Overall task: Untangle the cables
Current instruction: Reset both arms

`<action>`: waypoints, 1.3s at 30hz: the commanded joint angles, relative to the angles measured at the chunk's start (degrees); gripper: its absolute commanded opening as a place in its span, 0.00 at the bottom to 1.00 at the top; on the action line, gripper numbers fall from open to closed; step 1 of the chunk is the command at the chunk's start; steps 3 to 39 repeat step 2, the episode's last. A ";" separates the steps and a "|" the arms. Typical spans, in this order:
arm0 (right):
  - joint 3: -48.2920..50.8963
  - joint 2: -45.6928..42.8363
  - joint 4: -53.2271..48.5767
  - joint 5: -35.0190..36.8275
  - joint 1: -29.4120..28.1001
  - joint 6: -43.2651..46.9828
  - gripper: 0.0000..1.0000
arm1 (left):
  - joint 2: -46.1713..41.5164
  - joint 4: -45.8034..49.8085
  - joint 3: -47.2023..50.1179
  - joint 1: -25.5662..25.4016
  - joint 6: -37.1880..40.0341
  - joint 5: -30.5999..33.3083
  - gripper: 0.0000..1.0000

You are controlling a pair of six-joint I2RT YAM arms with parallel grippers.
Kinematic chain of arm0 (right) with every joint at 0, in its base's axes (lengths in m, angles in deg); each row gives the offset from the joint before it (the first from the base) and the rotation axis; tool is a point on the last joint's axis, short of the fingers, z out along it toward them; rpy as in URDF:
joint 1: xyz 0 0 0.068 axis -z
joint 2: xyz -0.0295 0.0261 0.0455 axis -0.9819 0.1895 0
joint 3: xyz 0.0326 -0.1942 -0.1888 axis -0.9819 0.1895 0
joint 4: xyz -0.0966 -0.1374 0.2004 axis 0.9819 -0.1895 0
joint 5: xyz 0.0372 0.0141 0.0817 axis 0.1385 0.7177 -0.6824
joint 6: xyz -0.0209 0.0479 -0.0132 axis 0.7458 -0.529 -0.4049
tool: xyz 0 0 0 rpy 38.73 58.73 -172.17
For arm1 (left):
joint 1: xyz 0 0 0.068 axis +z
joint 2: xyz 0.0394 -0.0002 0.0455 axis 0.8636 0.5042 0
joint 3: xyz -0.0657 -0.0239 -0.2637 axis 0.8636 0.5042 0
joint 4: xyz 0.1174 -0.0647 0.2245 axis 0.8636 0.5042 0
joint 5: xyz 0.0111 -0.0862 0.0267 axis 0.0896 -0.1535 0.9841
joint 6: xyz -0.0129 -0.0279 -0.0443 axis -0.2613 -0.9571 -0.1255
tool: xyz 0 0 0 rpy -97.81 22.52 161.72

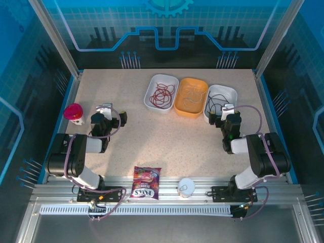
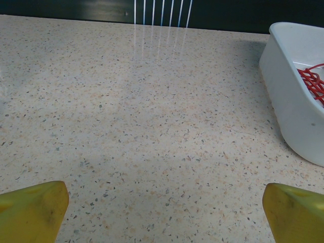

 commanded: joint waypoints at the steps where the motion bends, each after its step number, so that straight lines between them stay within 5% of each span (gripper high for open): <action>1: 0.46 -0.74 1.20 0.65 -0.70 -0.52 1.00 | -0.50 -0.36 0.08 0.00 0.14 -2.75 0.99; 39: 0.47 -0.74 1.20 0.67 -0.69 -0.48 1.00 | -0.49 -0.78 0.26 0.00 0.29 -3.34 0.99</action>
